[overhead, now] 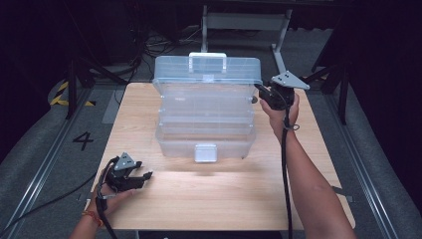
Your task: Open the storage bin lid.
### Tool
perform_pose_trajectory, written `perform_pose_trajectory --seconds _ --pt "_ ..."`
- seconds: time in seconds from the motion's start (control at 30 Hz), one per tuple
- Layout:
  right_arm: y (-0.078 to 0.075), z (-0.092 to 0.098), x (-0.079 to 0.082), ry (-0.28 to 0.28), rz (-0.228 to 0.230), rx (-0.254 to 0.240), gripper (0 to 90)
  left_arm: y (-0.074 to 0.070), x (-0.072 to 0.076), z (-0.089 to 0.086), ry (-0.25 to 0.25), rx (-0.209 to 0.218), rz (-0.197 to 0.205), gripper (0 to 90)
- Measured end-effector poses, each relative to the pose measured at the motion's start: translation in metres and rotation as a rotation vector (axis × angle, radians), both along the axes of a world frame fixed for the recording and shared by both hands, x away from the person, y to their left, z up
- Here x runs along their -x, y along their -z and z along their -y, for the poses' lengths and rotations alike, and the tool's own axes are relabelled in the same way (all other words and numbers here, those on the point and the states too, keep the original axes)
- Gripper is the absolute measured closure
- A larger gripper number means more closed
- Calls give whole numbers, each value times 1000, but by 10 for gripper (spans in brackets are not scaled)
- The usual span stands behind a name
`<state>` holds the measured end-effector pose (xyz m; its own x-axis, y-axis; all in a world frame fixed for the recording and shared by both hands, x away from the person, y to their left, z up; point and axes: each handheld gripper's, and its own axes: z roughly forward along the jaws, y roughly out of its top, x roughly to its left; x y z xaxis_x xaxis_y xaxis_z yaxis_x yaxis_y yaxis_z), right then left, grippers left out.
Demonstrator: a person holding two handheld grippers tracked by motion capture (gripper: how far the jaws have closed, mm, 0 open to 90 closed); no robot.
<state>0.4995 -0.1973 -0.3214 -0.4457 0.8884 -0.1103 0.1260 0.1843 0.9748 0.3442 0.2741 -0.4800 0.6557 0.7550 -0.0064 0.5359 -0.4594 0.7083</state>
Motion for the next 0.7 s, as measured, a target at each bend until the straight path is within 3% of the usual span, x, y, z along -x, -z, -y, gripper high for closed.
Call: perform_pose_trajectory --seconds 0.3,0.7 --pt "-7 0 -9 4 -29 -4 755 0 -2 2 -4 4 -10 384" --pt "-10 -2 -18 10 -22 5 758 0 -1 3 -6 -9 0 354"
